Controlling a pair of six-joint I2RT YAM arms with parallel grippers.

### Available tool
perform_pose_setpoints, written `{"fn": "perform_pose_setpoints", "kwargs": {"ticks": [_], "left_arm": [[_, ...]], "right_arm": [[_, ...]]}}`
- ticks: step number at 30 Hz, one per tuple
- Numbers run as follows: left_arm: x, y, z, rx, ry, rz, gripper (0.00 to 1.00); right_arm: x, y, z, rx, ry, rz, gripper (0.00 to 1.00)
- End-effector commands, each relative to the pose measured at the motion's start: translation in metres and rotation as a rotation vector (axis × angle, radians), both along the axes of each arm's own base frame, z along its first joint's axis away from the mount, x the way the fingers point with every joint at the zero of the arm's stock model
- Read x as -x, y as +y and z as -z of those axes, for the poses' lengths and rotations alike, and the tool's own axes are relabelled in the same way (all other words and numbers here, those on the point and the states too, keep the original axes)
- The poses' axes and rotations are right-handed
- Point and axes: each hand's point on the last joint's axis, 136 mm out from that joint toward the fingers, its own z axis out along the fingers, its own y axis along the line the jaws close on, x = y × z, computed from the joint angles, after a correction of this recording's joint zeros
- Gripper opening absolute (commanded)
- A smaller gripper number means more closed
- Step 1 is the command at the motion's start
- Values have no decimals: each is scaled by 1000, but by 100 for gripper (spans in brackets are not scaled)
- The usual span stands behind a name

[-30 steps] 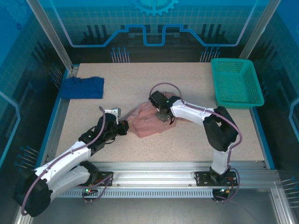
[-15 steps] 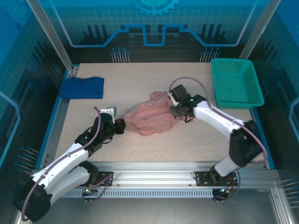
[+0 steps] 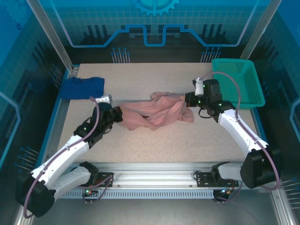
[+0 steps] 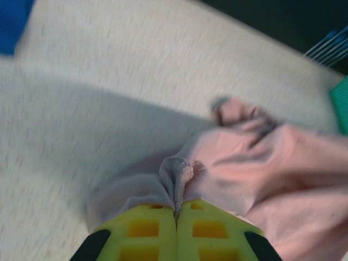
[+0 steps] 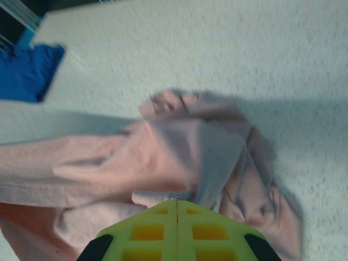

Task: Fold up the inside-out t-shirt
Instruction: Flatten out the T-shirt at the center of the table.

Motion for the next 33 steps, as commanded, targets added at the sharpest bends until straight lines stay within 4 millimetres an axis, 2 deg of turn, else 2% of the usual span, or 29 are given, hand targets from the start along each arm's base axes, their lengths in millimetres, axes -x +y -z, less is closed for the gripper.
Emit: {"fn": "perform_pose_setpoints", "kwargs": {"ticks": [1, 2, 4, 7, 10, 12, 14, 16, 18, 20, 23, 24, 26, 28, 30, 33], "left_arm": [[-17, 8, -137, 17, -334, -42, 0], [-13, 9, -168, 23, -399, -32, 0], [1, 10, -219, 40, -515, -11, 0], [30, 13, -270, 41, -631, 27, 0], [52, 16, -297, 0, -680, 51, 0], [60, 24, -306, -30, -689, 36, 0], [59, 30, -309, -68, -686, 5, 0], [45, 30, -303, -113, -660, -25, 0], [21, 29, -292, -170, -623, -62, 0], [-13, 30, -281, -203, -574, -94, 0], [-63, 37, -286, -193, -555, -129, 0], [-75, 37, -294, -185, -566, -130, 0], [-96, 31, -317, -185, -605, -118, 0], [-104, 23, -353, -180, -669, -95, 0], [-106, 18, -389, -181, -733, -76, 0], [-89, 20, -445, -184, -844, -73, 0]], "right_arm": [[-10, 3, -147, -122, -360, -4, 0], [-2, 0, -177, -124, -424, 1, 0], [18, -7, -222, -120, -515, 1, 0], [59, -19, -272, -114, -629, 15, 0], [100, -32, -300, -105, -700, 36, 0], [118, -39, -307, -98, -720, 50, 0], [128, -46, -309, -86, -729, 75, 0], [120, -51, -303, -62, -718, 112, 0], [99, -53, -293, -31, -695, 142, 0], [67, -53, -286, 6, -683, 178, 0], [16, -56, -294, 12, -690, 217, 0], [0, -57, -298, 2, -691, 227, 0], [-24, -58, -323, -29, -732, 232, 0], [-39, -58, -356, -52, -788, 235, 0], [-43, -57, -391, -76, -852, 229, 0], [-35, -53, -443, -114, -945, 200, 0]]}}
